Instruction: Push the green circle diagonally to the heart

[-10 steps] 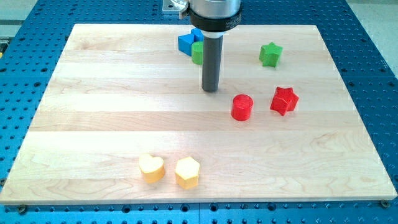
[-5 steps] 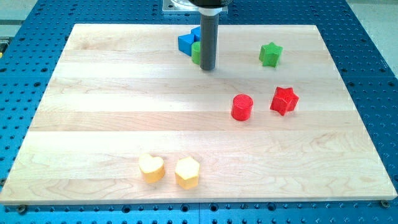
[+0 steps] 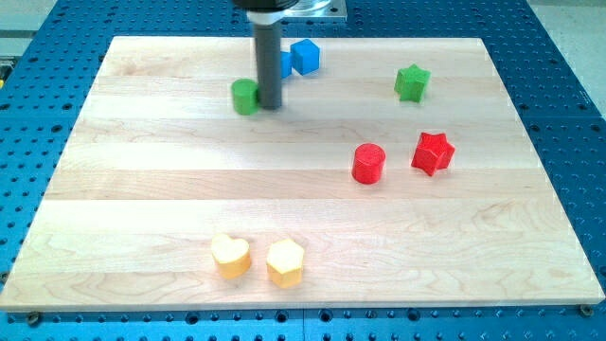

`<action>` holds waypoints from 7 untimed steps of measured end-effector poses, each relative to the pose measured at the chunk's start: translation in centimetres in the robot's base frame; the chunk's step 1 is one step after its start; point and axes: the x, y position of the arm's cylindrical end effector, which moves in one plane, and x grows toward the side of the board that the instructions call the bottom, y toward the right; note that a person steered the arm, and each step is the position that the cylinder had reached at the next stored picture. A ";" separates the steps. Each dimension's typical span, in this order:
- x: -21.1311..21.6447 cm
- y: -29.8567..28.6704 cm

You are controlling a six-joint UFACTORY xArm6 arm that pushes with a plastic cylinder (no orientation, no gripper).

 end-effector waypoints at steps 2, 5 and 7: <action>-4.4 -5.6; 0.1 -12.5; -3.0 -10.9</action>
